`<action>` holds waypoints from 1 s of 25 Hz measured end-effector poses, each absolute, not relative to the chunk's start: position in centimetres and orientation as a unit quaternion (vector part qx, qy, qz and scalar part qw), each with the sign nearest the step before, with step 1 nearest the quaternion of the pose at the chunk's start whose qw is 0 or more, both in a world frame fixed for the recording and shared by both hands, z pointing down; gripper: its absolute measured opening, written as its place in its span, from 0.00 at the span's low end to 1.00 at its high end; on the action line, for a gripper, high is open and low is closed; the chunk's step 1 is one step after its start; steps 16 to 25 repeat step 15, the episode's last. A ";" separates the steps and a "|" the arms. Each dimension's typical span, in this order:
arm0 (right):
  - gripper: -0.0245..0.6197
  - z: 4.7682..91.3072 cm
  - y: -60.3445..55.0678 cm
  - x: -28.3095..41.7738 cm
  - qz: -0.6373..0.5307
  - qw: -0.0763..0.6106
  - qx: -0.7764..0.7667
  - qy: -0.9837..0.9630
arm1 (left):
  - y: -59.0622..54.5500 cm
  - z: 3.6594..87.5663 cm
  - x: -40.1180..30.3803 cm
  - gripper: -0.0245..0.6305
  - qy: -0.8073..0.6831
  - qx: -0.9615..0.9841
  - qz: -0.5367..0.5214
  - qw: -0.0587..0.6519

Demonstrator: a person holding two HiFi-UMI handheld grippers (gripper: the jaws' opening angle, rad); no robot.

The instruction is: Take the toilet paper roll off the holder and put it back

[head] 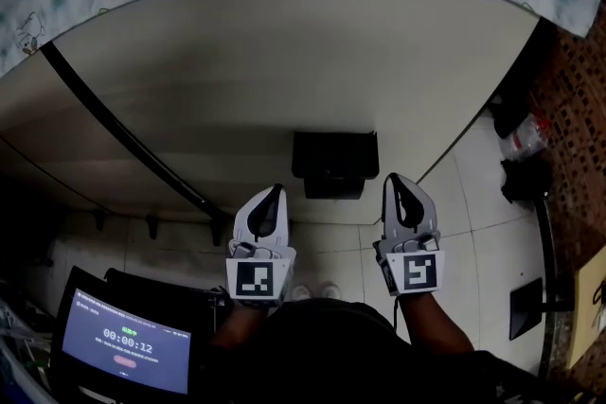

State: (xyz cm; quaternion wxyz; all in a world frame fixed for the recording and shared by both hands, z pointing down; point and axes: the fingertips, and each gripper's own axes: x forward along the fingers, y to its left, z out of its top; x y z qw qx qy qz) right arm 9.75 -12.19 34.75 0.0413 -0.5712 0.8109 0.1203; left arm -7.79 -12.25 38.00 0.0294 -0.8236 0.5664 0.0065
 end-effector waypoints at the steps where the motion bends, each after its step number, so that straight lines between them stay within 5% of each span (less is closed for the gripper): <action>1: 0.04 34.8 -12.0 9.6 0.120 0.041 -0.570 0.812 | -12.2 37.8 -7.7 0.06 0.565 -0.824 0.007 0.035; 25: 0.04 35.1 -11.0 8.3 0.128 0.034 -0.576 0.807 | -11.3 37.3 -7.7 0.06 0.555 -0.830 0.005 0.057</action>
